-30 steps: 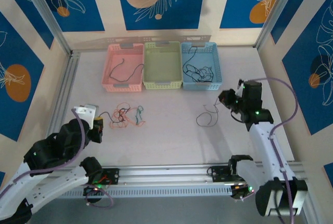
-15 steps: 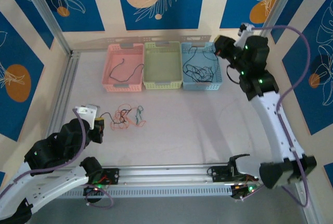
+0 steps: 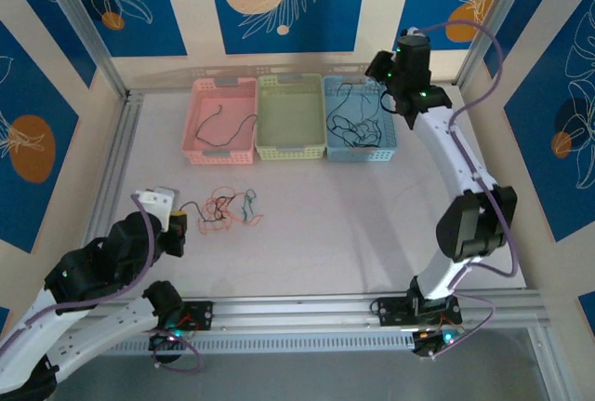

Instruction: Untangle the cables

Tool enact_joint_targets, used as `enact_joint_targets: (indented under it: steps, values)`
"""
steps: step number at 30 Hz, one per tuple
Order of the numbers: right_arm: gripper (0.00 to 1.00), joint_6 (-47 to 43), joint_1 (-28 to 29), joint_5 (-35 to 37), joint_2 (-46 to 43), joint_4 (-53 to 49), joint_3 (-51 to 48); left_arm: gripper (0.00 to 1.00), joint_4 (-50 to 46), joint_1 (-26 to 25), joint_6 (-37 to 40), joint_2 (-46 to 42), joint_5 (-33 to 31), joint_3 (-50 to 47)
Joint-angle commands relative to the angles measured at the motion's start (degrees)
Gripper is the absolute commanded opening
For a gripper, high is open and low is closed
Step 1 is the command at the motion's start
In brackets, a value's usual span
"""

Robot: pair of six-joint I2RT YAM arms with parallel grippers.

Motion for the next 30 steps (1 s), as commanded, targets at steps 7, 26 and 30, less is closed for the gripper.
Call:
enact_joint_targets:
  steps: [7, 26, 30]
  values:
    - [0.41, -1.22, 1.48, -3.73, -0.67, -2.84, -11.62, 0.00, 2.29, 0.28, 1.52, 0.41, 1.41, -0.72]
    - [0.50, 4.50, 26.75, -25.04, -29.28, 23.28, -55.88, 0.00, 4.11, 0.36, -0.09, 7.43, 5.92, 0.35]
    - [0.53, -1.85, 36.43, -24.93, -22.23, 24.71, -54.83, 0.00, 6.18, 0.36, -0.19, 10.75, 8.18, 0.16]
